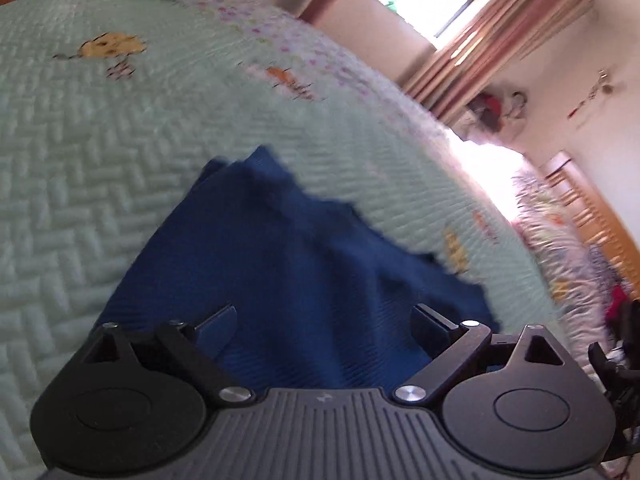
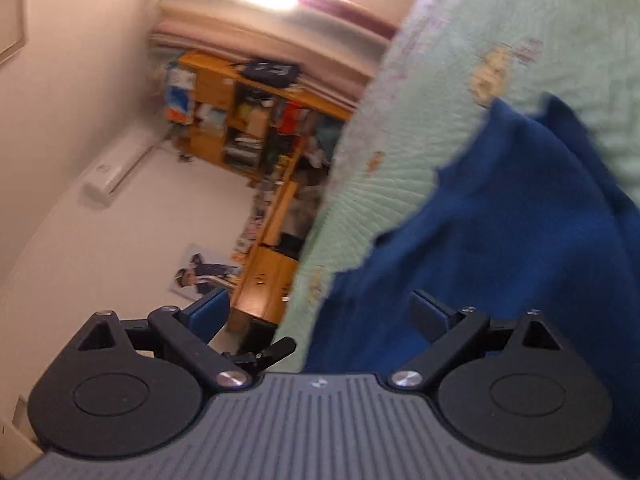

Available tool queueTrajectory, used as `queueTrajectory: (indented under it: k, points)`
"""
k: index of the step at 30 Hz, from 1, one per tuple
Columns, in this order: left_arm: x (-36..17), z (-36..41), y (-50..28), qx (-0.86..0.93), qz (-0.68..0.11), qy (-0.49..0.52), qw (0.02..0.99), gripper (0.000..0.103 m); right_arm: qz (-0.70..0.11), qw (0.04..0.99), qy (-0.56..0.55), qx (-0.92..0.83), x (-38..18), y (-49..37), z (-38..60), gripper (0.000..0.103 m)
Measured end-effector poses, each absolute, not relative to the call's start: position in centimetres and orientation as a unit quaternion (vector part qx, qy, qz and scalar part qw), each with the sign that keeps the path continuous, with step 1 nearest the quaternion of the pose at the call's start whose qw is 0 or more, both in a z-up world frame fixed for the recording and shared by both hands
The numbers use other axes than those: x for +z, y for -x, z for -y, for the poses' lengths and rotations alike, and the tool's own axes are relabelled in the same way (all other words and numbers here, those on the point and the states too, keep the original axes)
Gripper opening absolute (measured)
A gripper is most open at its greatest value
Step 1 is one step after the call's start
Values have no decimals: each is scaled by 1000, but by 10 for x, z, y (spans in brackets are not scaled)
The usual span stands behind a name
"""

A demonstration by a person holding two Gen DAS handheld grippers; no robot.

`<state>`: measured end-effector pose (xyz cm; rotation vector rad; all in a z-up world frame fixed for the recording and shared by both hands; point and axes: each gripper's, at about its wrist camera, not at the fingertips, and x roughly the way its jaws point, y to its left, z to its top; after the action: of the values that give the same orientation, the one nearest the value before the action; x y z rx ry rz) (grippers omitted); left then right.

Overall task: Fold clothes
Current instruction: 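Lift the hem with both grippers and fold it toward the collar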

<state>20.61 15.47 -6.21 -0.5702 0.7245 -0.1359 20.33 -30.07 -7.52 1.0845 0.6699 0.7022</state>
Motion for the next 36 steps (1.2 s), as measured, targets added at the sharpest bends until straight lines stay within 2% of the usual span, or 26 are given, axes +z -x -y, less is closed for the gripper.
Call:
queueTrajectory:
  k: [1,2,3,4,5,6,7,8,9,10,12,14,15,18,20,22,24,25,26,27,28,29,30,32,34,36]
  points:
    - [-67,-155,-202,-62,-349,263,897,83,-321,743,-508,294,-96,-200,309,67]
    - [-66,-154,-200,-65,-348,249,901,81,-327,753,-502,274,-106,-200,318,13]
    - [-64,-154,-198,-67,-348,235,905,81,-331,751,-503,272,-107,-200,322,0]
    - [-60,-153,-200,-64,-352,229,905,81,-335,749,-504,270,-107,-200,326,0]
    - [-54,-153,-202,-57,-359,235,901,82,-339,748,-503,268,-101,-199,325,8]
    - [-48,-154,-200,-58,-359,246,899,82,-340,760,-487,262,-88,-196,321,24]
    - [-41,-154,-198,-66,-353,259,896,83,-332,768,-476,272,-75,-192,316,34]
    - [-34,-152,-194,-79,-344,269,896,87,-319,765,-474,297,-64,-188,307,48]
    - [-27,-144,-189,-93,-336,272,897,90,-308,757,-476,325,-53,-184,297,52]
    - [-23,-134,-185,-103,-333,267,899,96,-302,749,-474,351,-44,-181,287,52]
    - [-29,-111,-183,-118,-348,248,896,97,-312,729,-467,391,-40,-185,261,51]
    - [-52,-90,-186,-97,-386,200,895,95,-374,730,-430,377,-59,-195,236,42]
    - [-63,-80,-185,-81,-390,153,904,95,-426,741,-389,344,-78,-200,226,0]
    - [-67,-54,-179,-68,-383,43,920,96,-431,761,-349,336,-77,-197,222,0]
    - [-61,-62,-179,-65,-389,66,916,94,-444,764,-333,330,-66,-197,222,0]
    - [-46,-71,-173,-65,-385,94,916,89,-432,762,-353,329,-57,-190,236,9]
    - [-32,-76,-161,-91,-360,122,920,90,-396,761,-390,334,-51,-180,259,15]
    - [-31,-76,-159,-102,-357,128,920,96,-382,758,-412,331,-54,-175,271,16]
    - [-34,-75,-160,-109,-361,128,917,100,-378,757,-426,321,-61,-175,280,17]
    - [-45,-74,-165,-97,-385,121,910,99,-391,758,-427,301,-73,-176,287,17]
    - [-58,-73,-171,-79,-411,108,902,96,-403,755,-431,286,-89,-178,293,7]
    - [-65,-72,-170,-80,-406,92,906,101,-415,751,-436,272,-105,-180,299,0]
    - [-65,-69,-166,-85,-395,72,912,101,-408,729,-476,274,-114,-179,308,0]
    - [-59,-67,-161,-82,-398,64,912,98,-408,746,-459,258,-102,-173,311,0]
    - [-47,-73,-158,-87,-392,86,912,95,-402,755,-450,258,-87,-168,311,10]
    - [-36,-81,-157,-102,-363,114,919,95,-383,748,-452,299,-76,-171,299,29]
